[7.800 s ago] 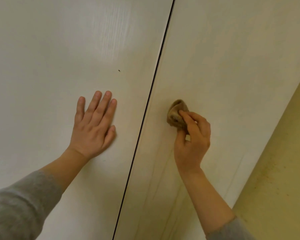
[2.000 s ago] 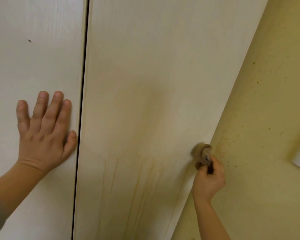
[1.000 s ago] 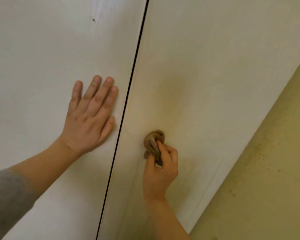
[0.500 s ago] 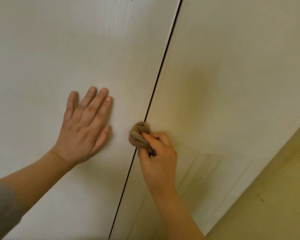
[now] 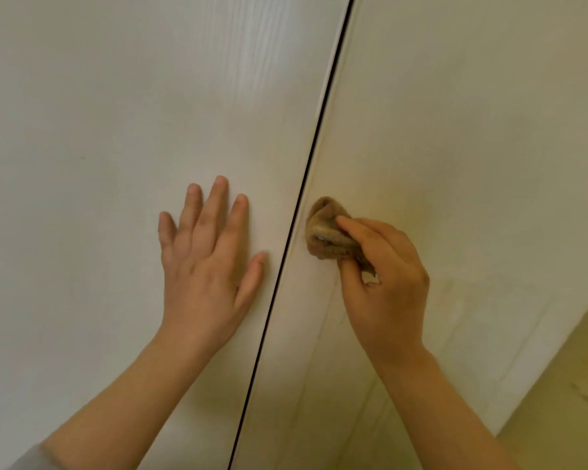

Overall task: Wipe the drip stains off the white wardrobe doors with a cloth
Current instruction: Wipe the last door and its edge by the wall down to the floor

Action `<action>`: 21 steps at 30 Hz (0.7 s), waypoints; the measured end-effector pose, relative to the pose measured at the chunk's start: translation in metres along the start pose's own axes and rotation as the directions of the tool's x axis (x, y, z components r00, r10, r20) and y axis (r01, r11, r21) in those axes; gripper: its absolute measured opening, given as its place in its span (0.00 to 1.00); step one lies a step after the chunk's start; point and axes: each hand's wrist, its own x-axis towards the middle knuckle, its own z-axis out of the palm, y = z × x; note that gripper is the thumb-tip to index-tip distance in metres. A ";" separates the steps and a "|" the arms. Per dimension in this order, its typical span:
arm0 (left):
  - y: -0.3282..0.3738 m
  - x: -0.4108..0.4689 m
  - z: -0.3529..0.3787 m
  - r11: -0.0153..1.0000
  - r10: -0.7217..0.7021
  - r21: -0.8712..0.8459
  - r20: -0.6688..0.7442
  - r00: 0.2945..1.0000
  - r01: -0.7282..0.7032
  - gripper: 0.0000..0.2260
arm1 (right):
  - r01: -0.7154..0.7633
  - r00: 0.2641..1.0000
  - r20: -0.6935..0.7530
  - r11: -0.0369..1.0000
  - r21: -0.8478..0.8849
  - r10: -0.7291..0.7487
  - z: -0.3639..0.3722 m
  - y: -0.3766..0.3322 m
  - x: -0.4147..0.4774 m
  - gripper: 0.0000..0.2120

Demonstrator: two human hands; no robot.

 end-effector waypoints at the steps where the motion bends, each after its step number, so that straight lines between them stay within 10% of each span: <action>1: 0.000 -0.003 0.002 1.000 -0.015 0.009 0.018 1.000 0.015 0.30 | 0.008 0.999 -0.035 1.000 -0.012 -0.009 0.006 0.000 0.002 0.17; 21: -0.032 -0.039 0.019 0.997 0.055 0.055 0.123 0.991 -0.062 0.47 | -0.041 0.993 -0.115 0.997 -0.065 0.034 0.012 -0.011 -0.064 0.20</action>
